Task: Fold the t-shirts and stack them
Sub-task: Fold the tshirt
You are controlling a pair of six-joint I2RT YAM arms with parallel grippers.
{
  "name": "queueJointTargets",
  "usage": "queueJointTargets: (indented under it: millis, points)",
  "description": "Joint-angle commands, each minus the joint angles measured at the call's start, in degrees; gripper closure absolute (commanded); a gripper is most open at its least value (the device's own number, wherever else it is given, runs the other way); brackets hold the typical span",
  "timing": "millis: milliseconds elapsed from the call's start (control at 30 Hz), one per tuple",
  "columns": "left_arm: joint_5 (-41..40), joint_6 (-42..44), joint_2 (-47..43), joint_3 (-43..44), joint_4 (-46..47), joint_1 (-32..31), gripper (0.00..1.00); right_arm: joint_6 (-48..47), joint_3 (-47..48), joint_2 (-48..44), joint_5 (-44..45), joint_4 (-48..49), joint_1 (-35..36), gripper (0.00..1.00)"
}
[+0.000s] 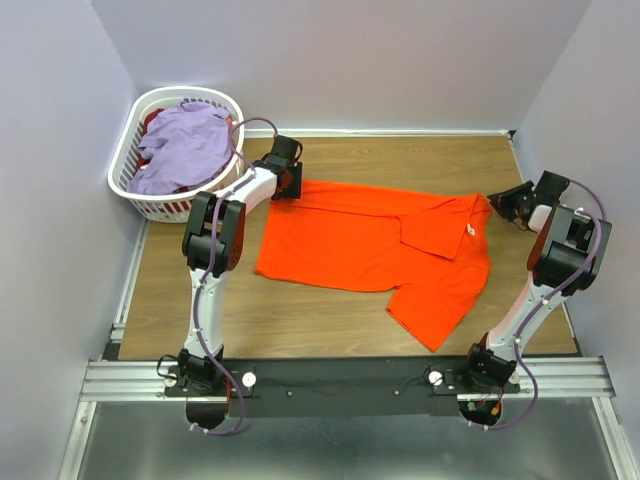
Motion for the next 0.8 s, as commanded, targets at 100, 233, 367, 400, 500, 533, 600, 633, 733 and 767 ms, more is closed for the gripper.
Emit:
queueJointTargets:
  millis: [100, 233, 367, 400, 500, 533, 600, 633, 733, 767]
  points:
    - [1.5, -0.2, 1.5, 1.3, -1.7, 0.6, 0.39, -3.4, 0.2, -3.7, -5.6, 0.8, 1.9, 0.64]
    - [1.3, -0.1, 1.4, 1.3, -1.7, 0.6, 0.39, -3.7, 0.5, -1.9, -7.5, 0.7, 3.1, 0.63]
    - [1.1, -0.1, 1.3, 1.4, -1.7, 0.6, 0.39, -5.3, 0.3, -0.5, -9.0, 0.8, 4.0, 0.62]
    - [1.1, -0.1, 1.3, 1.4, -1.7, 0.6, 0.39, -5.8, 0.4, -0.4, -9.5, 0.8, 4.4, 0.63]
    - [1.0, -0.2, 1.3, 1.4, -1.6, 0.6, 0.39, -6.5, 0.3, 0.4, -9.4, 0.7, 4.5, 0.63]
    - [1.0, -0.2, 1.3, 1.3, -1.6, 0.6, 0.39, -6.6, 0.0, 0.5, -7.6, 0.7, 4.5, 0.63]
    - [1.0, -0.2, 1.3, 1.3, -1.6, 0.6, 0.39, -6.7, -0.3, 0.7, -6.4, 0.6, 4.5, 0.63]
    - [1.0, -0.2, 1.3, 1.2, -1.6, 0.6, 0.39, -6.6, -0.5, 0.7, -5.0, 0.6, 4.5, 0.63]
    - [0.4, -0.1, 1.3, 1.2, -1.8, 0.6, 0.39, -6.6, -1.4, 0.1, -2.3, 0.5, 4.5, 0.63]
    - [0.3, 0.0, 1.3, 1.1, -1.8, 0.6, 0.39, -6.6, -1.5, -0.1, -2.0, 0.5, 4.5, 0.63]
